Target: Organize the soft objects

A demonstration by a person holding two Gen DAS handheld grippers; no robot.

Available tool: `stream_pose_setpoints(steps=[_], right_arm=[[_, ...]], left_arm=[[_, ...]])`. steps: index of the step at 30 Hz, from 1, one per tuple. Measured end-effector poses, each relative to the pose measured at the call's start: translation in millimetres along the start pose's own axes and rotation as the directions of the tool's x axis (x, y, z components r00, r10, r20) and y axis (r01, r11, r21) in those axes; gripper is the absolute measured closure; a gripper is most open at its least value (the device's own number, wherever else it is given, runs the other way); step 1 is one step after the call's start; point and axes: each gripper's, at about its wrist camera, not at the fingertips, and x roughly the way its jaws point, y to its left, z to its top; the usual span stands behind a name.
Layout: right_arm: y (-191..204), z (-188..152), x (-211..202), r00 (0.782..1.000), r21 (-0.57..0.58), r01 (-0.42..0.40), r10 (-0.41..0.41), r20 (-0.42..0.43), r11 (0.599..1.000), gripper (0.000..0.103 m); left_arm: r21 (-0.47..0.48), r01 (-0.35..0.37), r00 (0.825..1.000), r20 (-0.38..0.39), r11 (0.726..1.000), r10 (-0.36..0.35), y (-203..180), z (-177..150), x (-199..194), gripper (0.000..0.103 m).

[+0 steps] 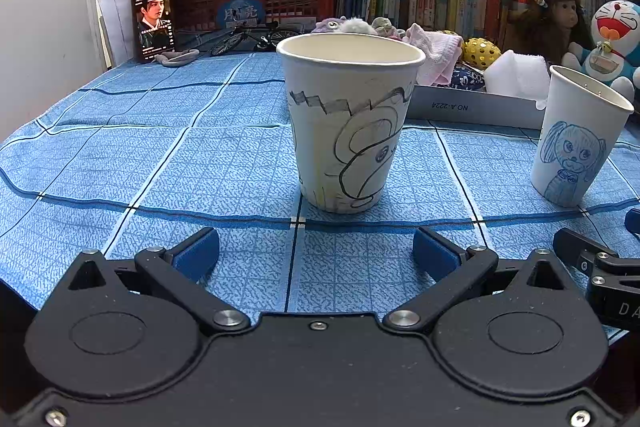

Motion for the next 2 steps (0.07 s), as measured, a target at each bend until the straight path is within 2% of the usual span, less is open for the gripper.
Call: stream_pose_setpoints(steps=[2], right_arm=[[-0.1, 0.2, -0.1, 1.000, 0.000, 0.000, 0.000, 0.000, 1.000, 0.000]], left_arm=[[0.001, 0.000, 1.000, 0.001, 1.000, 0.000, 0.0, -0.1, -0.3, 0.000]])
